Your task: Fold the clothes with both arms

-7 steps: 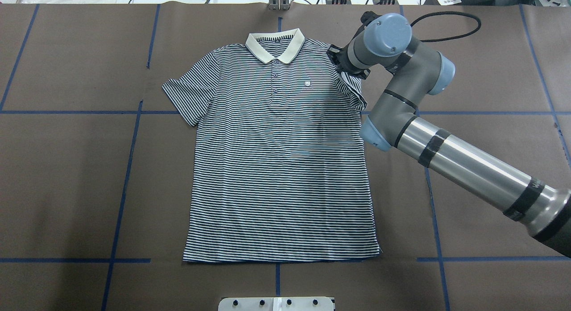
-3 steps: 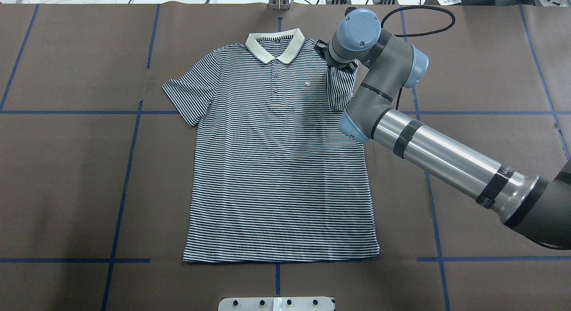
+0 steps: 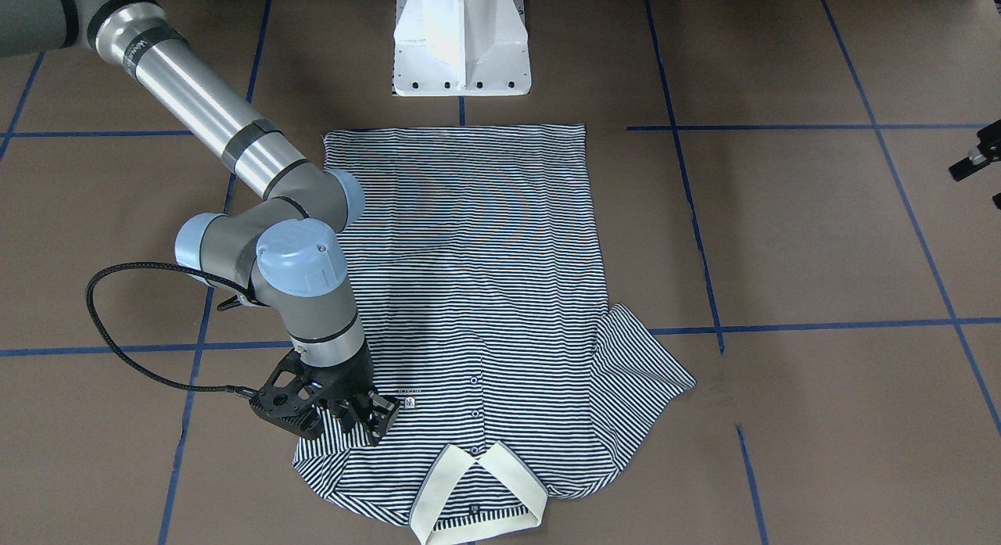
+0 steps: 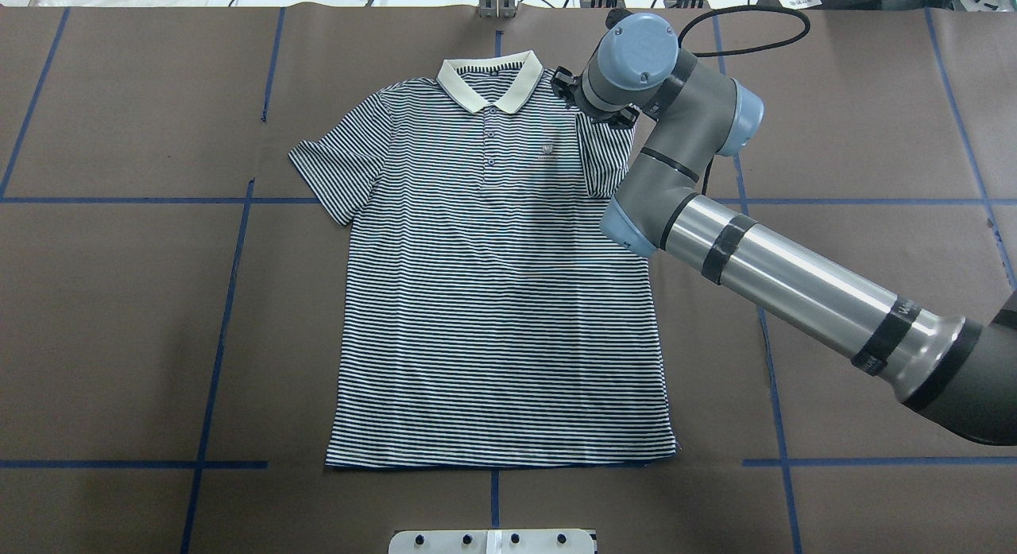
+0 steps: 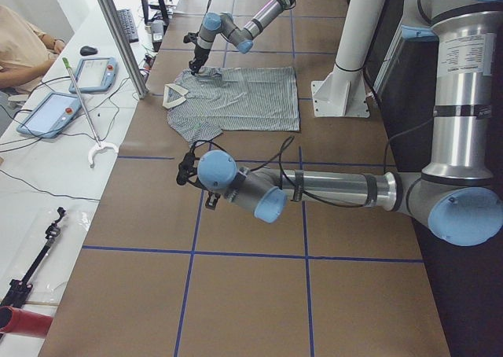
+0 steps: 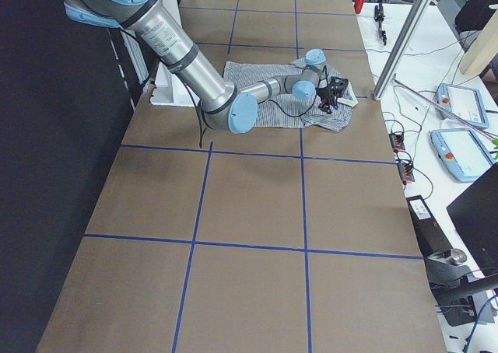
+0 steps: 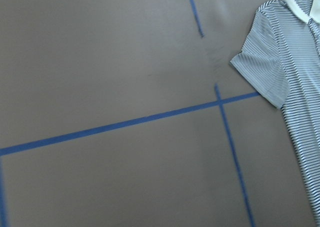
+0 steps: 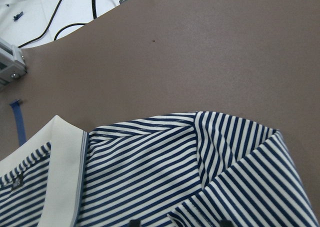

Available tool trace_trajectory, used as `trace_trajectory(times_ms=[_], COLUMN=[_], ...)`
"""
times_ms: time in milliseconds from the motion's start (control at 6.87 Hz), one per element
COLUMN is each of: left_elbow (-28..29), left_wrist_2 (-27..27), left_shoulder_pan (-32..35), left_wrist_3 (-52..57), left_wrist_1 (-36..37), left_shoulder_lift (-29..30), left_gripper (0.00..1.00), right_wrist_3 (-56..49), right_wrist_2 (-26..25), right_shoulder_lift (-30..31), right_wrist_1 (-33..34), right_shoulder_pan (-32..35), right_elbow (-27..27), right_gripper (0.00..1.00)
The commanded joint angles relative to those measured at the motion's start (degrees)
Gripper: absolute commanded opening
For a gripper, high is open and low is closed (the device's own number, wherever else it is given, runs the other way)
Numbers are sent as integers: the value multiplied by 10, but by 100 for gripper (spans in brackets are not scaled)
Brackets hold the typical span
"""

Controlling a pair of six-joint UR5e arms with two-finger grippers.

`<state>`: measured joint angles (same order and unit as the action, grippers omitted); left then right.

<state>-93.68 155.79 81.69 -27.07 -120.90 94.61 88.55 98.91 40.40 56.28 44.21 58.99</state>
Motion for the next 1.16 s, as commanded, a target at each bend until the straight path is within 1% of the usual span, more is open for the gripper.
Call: trace_trajectory(times_ms=[0, 146, 291, 437, 582, 728, 873, 1019], left_elbow=[-2, 9, 41, 113, 179, 205, 231, 247], left_wrist_2=[-138, -237, -324, -351, -359, -390, -410, -411], left_shoulder_pan=[-122, -203, -249, -273, -277, -285, -294, -296], left_wrist_3=[-212, -253, -283, -284, -282, -283, -282, -282], left_wrist_1=[-14, -13, -14, -40, -65, -96, -109, -116], left_shoulder_lift=[130, 162, 197, 237, 262, 263, 265, 265], left_gripper=[99, 97, 93, 89, 86, 81, 77, 74], right_wrist_3=[-17, -23, -56, -102, -111, -113, -112, -112], right_wrist_2=[25, 65, 120, 151, 165, 168, 168, 164], right_shoulder_lift=[77, 138, 197, 242, 269, 269, 268, 266], right_wrist_1=[43, 52, 45, 44, 44, 44, 44, 44], right_shoulder_pan=[24, 51, 85, 109, 119, 120, 120, 120], right_elbow=[139, 208, 253, 289, 308, 309, 310, 309], right_gripper=[100, 100, 100, 100, 100, 100, 100, 100])
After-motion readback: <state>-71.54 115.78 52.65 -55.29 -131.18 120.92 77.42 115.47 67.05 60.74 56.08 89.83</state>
